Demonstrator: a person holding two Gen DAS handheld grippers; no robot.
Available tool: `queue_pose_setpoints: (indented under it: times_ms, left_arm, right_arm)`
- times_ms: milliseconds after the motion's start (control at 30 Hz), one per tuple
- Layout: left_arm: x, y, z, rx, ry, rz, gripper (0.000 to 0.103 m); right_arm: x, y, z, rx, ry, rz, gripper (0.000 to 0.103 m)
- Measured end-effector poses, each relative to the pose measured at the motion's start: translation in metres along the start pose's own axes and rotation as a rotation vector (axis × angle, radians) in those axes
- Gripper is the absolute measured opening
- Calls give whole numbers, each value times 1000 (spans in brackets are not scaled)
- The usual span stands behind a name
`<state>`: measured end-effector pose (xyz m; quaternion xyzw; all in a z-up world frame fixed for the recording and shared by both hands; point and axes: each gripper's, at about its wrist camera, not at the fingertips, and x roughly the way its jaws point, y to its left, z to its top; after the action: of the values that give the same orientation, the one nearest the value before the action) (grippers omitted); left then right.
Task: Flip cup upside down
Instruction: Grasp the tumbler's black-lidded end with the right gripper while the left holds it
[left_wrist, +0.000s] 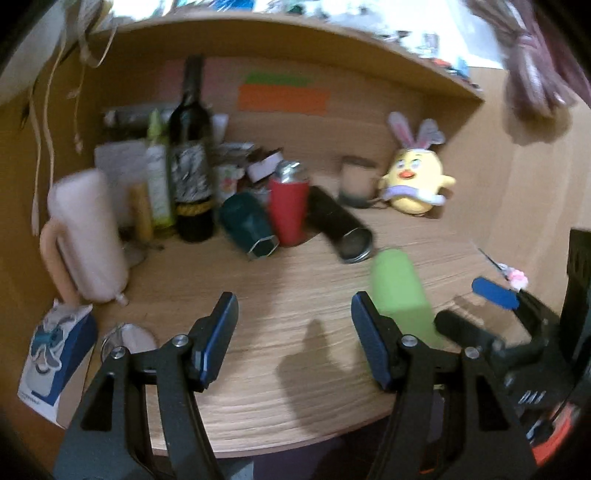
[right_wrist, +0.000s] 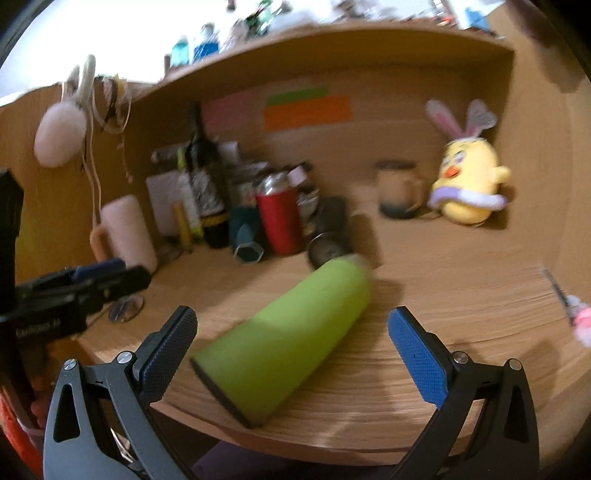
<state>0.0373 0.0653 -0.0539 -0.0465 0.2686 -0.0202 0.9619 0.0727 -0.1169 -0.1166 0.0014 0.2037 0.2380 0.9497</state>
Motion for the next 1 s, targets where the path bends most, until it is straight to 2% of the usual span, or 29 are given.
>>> queue_pose_setpoints:
  times_ms: [167, 267, 500, 633, 900, 1000]
  left_arm:
    - [19, 23, -9, -56, 53, 11, 63]
    - [23, 29, -13, -74, 63, 4, 63]
    - [24, 16, -14, -47, 55, -15, 63]
    - [19, 1, -14, -1, 31, -23, 63]
    - [9, -35, -10, 89, -9, -68, 63]
    - [6, -46, -7, 108, -18, -89, 63]
  right_arm:
    - [36, 27, -16, -29, 70, -23, 103]
    - [47, 33, -24, -63, 78, -88, 103]
    - [50, 15, -37, 9, 103, -50, 102]
    - [46, 4, -44, 29, 101, -34, 93]
    - [28, -14, -54, 29, 95, -38, 67]
    - [21, -20, -57, 40, 95, -28, 63]
